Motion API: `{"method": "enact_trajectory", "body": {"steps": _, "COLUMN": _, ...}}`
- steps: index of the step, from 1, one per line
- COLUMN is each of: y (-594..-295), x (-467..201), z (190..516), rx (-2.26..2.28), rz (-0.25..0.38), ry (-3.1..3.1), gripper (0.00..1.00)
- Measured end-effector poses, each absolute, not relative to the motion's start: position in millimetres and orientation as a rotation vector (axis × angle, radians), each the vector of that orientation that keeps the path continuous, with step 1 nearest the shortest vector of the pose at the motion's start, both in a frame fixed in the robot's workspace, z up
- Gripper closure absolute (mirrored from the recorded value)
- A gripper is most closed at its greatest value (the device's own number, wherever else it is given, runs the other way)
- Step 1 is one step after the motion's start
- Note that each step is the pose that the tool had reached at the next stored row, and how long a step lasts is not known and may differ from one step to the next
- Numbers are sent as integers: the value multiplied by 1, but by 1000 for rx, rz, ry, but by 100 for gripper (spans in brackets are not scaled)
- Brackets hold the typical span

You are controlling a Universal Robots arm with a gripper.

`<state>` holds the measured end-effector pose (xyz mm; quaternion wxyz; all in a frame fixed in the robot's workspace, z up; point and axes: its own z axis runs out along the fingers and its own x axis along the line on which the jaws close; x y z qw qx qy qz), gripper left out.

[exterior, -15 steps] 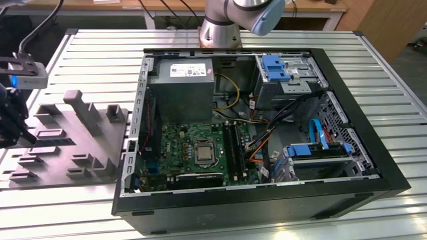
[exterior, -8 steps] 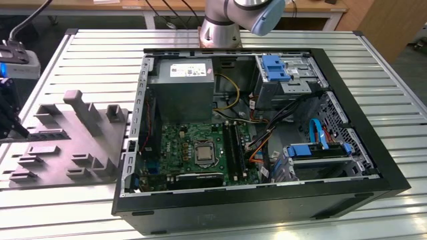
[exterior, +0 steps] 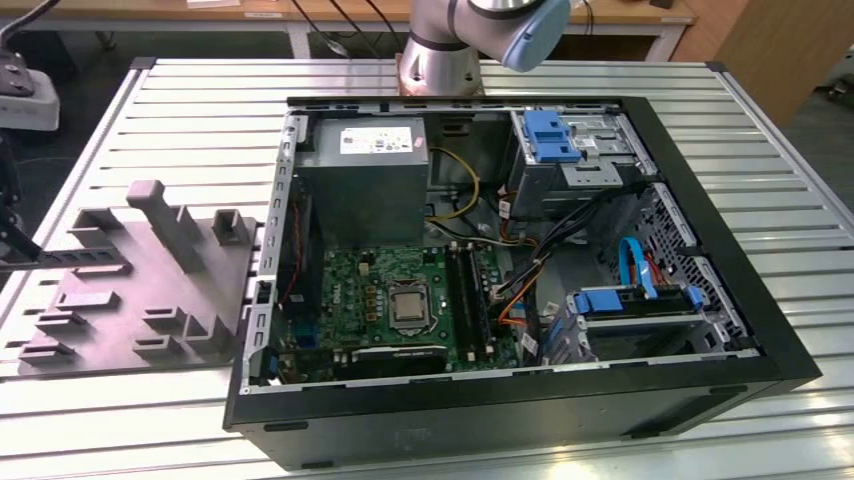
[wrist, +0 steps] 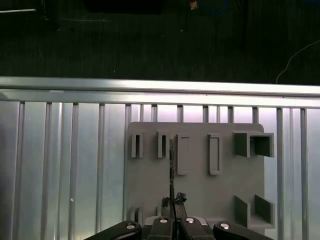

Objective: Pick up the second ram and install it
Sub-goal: 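Pick up the second ram and move it above second insertion slot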

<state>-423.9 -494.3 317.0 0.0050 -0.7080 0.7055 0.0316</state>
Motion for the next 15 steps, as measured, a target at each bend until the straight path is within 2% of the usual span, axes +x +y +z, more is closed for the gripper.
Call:
{"method": "enact_trajectory", "body": {"steps": 8, "y": -494, "x": -424, "z": 336, "rx": -2217, "rz": 99, "ry": 2209, "gripper": 89}}
{"method": "enact_trajectory", "body": {"steps": 15, "y": -494, "x": -424, "z": 368, "rx": -2217, "rz": 99, "ry": 2209, "gripper": 89}}
